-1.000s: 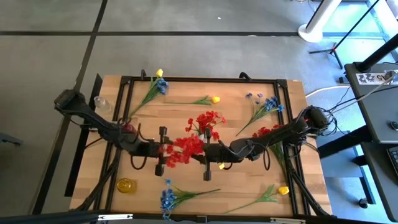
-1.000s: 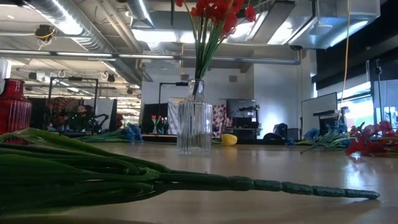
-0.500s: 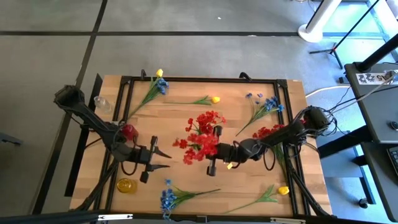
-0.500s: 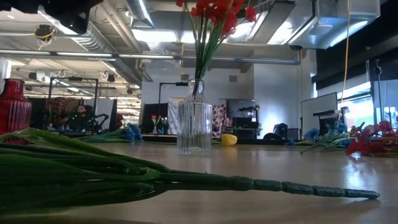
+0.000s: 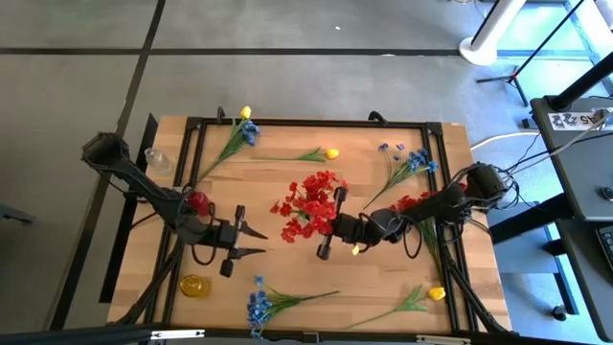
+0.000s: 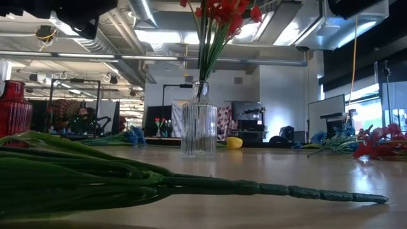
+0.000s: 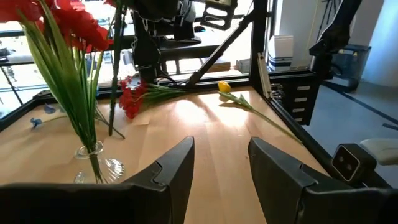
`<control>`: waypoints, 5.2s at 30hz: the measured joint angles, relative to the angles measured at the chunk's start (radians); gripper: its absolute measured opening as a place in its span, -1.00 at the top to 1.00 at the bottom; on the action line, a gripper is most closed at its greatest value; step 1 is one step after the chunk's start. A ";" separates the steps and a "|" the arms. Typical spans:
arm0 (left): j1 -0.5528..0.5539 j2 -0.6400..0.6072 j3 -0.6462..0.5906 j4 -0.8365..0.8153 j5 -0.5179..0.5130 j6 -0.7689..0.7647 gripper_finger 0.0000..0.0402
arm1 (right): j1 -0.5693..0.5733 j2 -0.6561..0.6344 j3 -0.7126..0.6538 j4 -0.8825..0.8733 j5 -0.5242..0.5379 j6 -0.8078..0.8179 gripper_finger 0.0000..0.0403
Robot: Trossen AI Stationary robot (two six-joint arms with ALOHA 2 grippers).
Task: Sort flowers into vase by color
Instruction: Put the top red flower into the transparent vase, then put the red flower into the transparent vase
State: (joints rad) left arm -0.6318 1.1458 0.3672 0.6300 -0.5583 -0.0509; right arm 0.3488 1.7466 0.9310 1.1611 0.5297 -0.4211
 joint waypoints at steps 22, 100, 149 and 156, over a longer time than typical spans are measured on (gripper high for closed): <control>0.013 -0.023 0.011 0.005 -0.059 0.012 0.26 | -0.082 0.048 0.000 -0.187 0.003 0.206 0.85; 0.053 -0.264 0.049 -0.193 0.111 0.149 0.26 | -0.107 -0.483 0.332 -2.598 -0.132 1.457 -0.61; 0.204 -0.230 0.049 -0.188 0.183 0.055 0.26 | -0.038 -0.102 0.105 -1.864 -0.400 1.357 0.86; 0.204 -0.230 0.049 -0.185 0.176 0.037 0.26 | -0.021 -0.092 0.143 -1.880 -0.377 1.278 0.42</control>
State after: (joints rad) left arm -0.4274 0.9161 0.4164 0.4449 -0.3822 -0.0139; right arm 0.3283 1.6543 1.0741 -0.7190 0.1530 0.8566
